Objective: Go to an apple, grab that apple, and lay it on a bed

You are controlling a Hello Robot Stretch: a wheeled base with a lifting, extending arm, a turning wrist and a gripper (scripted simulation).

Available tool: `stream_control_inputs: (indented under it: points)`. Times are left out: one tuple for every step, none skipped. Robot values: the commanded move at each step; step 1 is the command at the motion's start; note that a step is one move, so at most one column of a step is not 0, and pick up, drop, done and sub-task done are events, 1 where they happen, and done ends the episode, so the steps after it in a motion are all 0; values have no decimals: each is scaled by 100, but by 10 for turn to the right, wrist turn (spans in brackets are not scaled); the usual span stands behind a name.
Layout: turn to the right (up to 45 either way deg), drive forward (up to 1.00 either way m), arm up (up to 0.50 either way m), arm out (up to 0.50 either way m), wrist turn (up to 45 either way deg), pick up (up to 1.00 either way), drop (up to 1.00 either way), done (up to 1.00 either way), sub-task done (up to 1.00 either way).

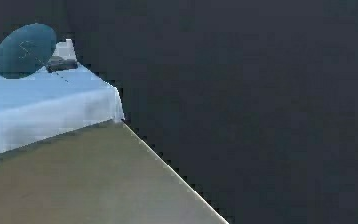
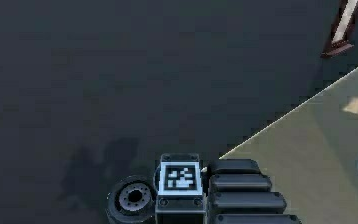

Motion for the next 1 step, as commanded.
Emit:
stream_control_inputs:
  points:
    - [450,0,0,0,0,0,0,0,0]
